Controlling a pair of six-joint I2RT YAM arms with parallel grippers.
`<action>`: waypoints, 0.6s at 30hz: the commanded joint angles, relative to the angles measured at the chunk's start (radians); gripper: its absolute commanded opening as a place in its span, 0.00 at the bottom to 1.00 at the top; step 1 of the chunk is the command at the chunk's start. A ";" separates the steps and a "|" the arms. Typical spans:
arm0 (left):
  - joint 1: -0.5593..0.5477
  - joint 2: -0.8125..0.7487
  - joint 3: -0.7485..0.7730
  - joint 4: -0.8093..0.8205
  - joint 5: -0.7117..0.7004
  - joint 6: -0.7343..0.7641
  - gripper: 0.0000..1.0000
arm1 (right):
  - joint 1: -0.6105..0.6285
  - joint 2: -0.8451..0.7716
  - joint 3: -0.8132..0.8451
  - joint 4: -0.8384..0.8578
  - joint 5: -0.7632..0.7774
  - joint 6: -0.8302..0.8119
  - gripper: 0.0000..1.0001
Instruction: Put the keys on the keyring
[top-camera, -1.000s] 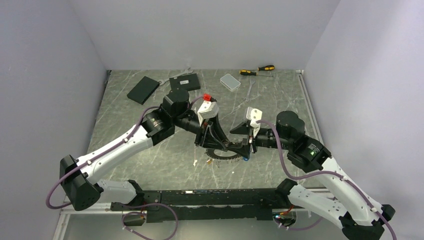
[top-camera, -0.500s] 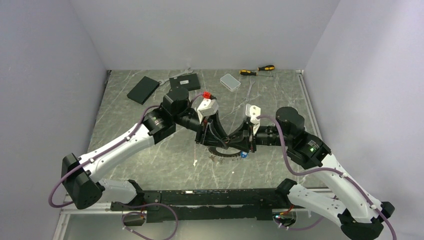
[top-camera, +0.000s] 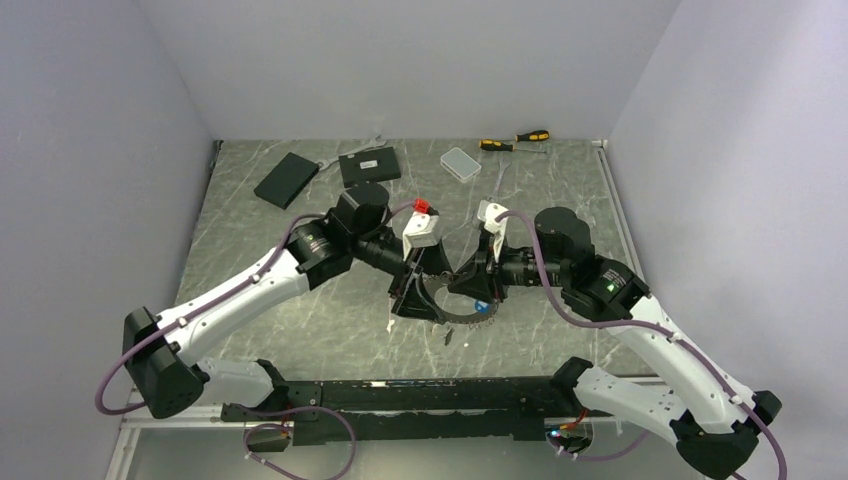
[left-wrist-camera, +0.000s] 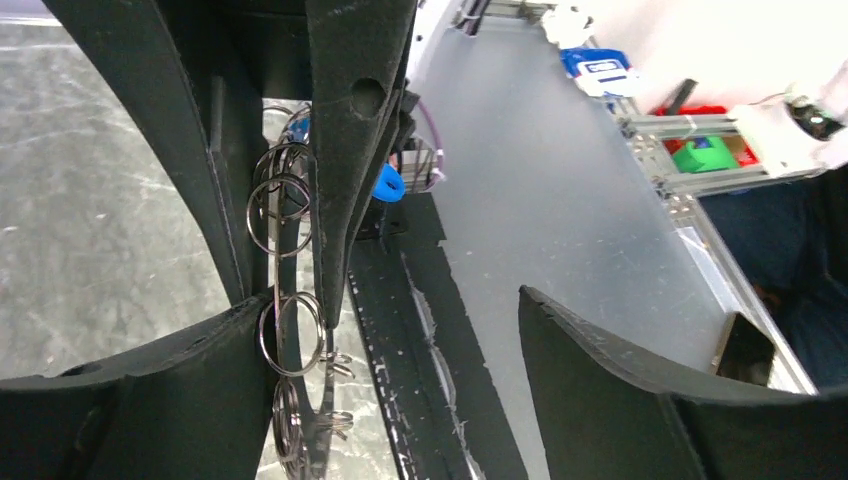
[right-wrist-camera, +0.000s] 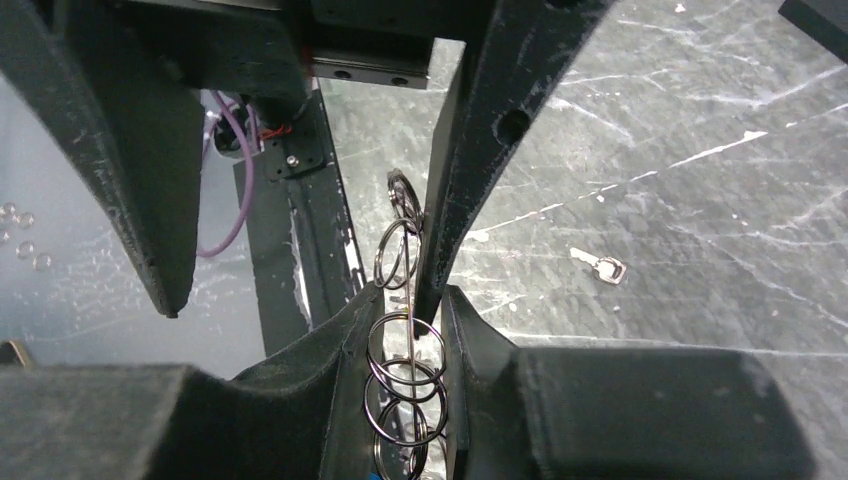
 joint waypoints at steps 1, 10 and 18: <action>0.005 -0.063 0.056 -0.100 -0.178 0.117 0.88 | 0.008 -0.015 0.045 0.061 0.014 0.095 0.00; 0.004 -0.215 0.014 -0.075 -0.555 0.234 0.76 | 0.008 -0.014 0.033 0.036 0.079 0.176 0.00; -0.060 -0.324 -0.115 0.026 -0.589 0.459 0.63 | 0.006 0.014 0.039 0.027 0.115 0.265 0.00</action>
